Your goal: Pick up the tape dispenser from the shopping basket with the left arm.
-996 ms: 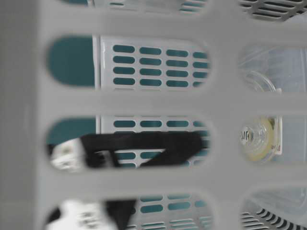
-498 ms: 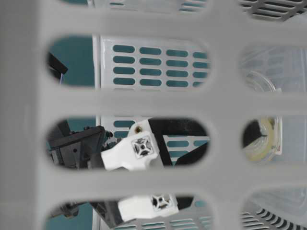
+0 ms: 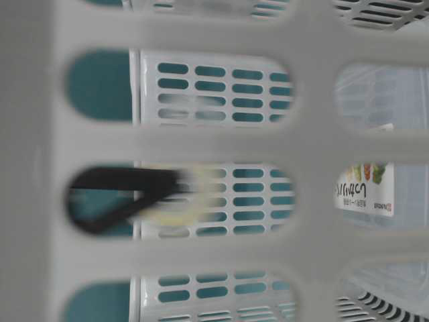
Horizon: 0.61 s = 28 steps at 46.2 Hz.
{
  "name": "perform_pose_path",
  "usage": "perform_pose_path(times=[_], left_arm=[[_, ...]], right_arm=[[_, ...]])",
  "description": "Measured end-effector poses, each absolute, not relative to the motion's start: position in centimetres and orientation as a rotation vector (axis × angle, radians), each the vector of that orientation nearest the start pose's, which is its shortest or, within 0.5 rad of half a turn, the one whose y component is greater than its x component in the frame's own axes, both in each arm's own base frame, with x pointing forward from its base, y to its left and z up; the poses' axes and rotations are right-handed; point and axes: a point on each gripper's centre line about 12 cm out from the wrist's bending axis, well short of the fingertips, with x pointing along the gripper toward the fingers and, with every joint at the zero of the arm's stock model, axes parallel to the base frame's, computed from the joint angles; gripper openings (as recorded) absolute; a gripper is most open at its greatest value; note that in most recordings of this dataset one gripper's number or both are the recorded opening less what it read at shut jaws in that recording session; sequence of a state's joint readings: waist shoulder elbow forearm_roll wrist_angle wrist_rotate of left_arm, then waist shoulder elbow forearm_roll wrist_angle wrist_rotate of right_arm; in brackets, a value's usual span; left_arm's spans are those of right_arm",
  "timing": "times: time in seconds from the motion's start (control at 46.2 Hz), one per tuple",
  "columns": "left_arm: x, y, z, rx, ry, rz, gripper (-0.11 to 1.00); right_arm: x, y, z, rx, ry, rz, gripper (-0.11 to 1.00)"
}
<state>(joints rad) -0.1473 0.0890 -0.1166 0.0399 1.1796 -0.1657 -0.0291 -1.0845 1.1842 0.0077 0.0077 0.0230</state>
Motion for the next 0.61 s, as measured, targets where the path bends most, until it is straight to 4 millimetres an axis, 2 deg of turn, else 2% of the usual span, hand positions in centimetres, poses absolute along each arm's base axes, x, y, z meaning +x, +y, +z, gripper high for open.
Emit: perform_pose_path(times=[0.108,0.238,0.606], left_arm=[[42.7,-5.8,35.9,-0.032,1.146,-0.006,0.28],[42.3,-5.7,39.0,-0.039,1.133,-0.003,0.28],[42.7,-5.7,38.9,-0.035,1.143,-0.001,0.28]], right_arm=[[17.9,-0.5,27.7,0.034,0.107,-0.031,0.74],[17.8,-0.5,27.8,0.034,0.104,-0.031,0.74],[17.8,-0.5,27.8,0.034,0.101,-0.031,0.74]])
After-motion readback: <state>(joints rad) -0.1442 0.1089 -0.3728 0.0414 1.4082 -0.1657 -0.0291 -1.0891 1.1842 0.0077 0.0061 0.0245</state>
